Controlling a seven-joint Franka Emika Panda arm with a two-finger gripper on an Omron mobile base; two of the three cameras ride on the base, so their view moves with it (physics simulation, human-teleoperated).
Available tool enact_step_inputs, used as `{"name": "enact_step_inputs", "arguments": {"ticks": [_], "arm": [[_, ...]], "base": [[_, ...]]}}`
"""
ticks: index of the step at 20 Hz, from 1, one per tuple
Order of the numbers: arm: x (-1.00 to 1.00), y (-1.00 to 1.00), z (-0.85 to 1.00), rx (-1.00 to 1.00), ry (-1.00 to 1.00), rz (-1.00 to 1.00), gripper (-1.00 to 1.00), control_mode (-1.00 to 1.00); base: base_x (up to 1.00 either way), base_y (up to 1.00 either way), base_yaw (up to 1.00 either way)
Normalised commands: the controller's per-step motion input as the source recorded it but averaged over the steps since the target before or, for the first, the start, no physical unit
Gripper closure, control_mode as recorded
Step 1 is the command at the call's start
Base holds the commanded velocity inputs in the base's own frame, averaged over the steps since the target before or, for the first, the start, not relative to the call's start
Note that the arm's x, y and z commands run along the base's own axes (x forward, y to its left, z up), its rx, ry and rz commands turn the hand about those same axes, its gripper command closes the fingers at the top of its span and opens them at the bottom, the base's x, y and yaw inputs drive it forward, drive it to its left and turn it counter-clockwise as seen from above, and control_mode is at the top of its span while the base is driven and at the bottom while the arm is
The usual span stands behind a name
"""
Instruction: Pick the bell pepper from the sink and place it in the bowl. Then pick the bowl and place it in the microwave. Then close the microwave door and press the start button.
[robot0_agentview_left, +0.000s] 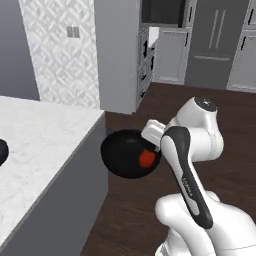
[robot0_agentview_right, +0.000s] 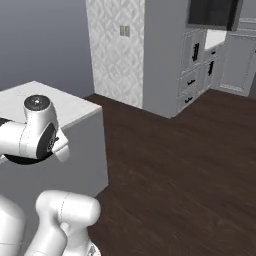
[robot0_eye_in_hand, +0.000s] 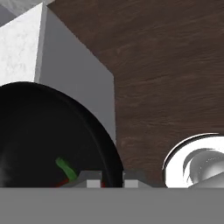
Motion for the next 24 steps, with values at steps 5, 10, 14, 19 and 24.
{"name": "enact_step_inputs", "arguments": {"ticks": [5, 10, 14, 19, 24], "arm": [[0.0, 0.0, 0.0, 0.0, 0.0, 0.0, 1.0, 1.0], [0.0, 0.0, 0.0, 0.0, 0.0, 0.0, 1.0, 1.0], [0.0, 0.0, 0.0, 0.0, 0.0, 0.0, 1.0, 1.0], [0.0, 0.0, 0.0, 0.0, 0.0, 0.0, 1.0, 1.0], [0.0, 0.0, 0.0, 0.0, 0.0, 0.0, 1.0, 1.0]], "base": [[0.7, -0.48, -0.55], [1.0, -0.8, -0.21], [1.0, -0.82, -0.14], [1.0, -0.91, -0.05], [1.0, -0.88, 0.01]]}}
